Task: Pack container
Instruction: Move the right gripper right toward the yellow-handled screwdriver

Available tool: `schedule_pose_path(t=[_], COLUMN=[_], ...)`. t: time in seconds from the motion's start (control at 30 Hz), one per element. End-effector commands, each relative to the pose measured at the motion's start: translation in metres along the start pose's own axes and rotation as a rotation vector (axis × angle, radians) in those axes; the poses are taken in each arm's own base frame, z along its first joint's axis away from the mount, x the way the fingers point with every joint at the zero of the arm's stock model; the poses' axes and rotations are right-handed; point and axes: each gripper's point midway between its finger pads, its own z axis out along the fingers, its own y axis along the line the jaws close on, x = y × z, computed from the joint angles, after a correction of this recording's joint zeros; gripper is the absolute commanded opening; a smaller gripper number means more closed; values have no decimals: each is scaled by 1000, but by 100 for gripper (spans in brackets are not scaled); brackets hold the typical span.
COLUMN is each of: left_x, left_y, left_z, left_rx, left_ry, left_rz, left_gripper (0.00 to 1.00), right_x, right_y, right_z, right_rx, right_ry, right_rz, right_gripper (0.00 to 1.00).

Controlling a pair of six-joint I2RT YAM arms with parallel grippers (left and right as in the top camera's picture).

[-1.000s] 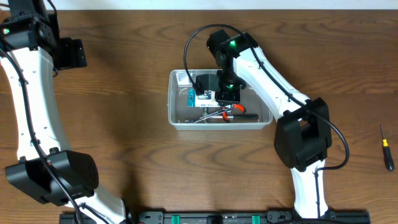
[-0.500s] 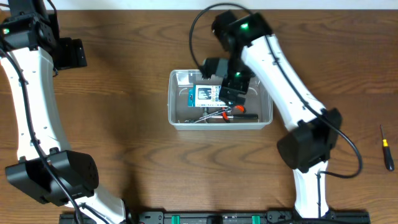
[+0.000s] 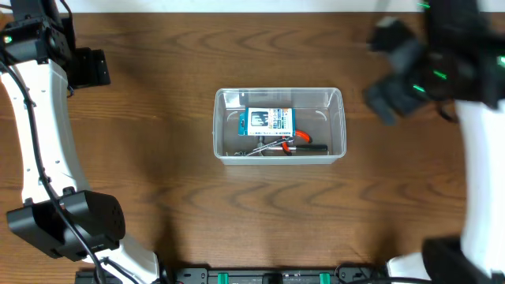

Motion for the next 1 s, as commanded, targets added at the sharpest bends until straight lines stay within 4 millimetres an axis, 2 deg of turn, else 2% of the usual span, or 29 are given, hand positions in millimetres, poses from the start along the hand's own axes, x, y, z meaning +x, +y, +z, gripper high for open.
schedule_pose_path(t=[0.0, 0.1, 0.2, 0.27, 0.37, 0.5, 0.67, 0.77, 0.87, 0.97], left_x=[-1, -1, -1, -1, -1, -1, -1, -1, -1, -1], left_y=[3, 3, 3, 3, 3, 3, 3, 3, 3, 3], left_z=[-3, -3, -3, -3, -3, -3, -3, -3, -3, -3], left_rx=[-9, -9, -9, -9, -9, -9, -9, -9, -9, -9], left_ry=[-7, -7, -7, -7, -7, -7, -7, -7, -7, -7], left_rz=[1, 1, 1, 1, 1, 1, 1, 1, 1, 1], left_gripper=[98, 98, 98, 98, 98, 98, 98, 98, 98, 98], right_x=[46, 90, 120, 134, 138, 130, 130, 127, 137, 160], right_y=[-9, -9, -11, -14, -14, -15, -56, -73, -79, -83], right_z=[-3, 5, 19, 26, 34, 35, 32, 41, 60, 75], right_rx=[17, 17, 40, 70, 80, 72, 263, 261, 160, 67], right_ry=[64, 132, 152, 158, 147, 110, 122, 110, 140, 212], right_rz=[136, 194, 259, 283, 288, 293, 260, 238, 306, 401], right_gripper=[99, 99, 99, 99, 99, 99, 99, 99, 99, 99])
